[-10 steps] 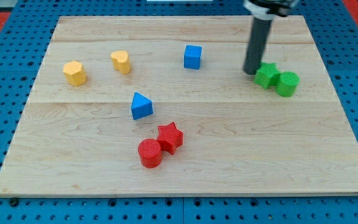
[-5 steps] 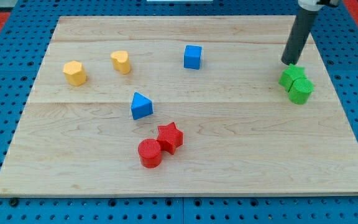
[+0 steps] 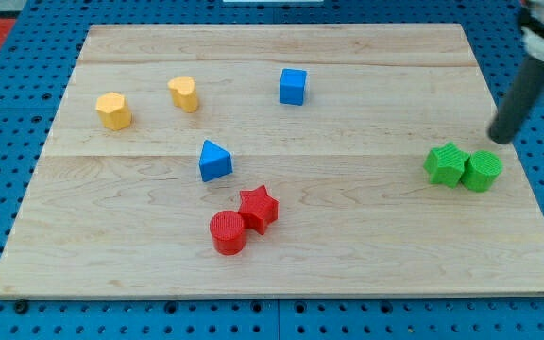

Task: Slide the green star and green circle down and left

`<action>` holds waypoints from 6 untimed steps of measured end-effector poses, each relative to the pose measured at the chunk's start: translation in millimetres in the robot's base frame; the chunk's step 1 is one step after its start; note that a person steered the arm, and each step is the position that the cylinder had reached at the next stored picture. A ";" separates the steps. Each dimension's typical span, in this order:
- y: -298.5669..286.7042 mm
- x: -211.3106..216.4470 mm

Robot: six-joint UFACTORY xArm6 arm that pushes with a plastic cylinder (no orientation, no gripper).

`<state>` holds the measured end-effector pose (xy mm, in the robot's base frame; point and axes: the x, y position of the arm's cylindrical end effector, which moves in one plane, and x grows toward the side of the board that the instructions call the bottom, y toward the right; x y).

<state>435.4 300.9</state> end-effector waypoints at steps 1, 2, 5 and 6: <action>-17.5 39.5; -89.1 59.1; -90.6 -45.5; -126.8 12.4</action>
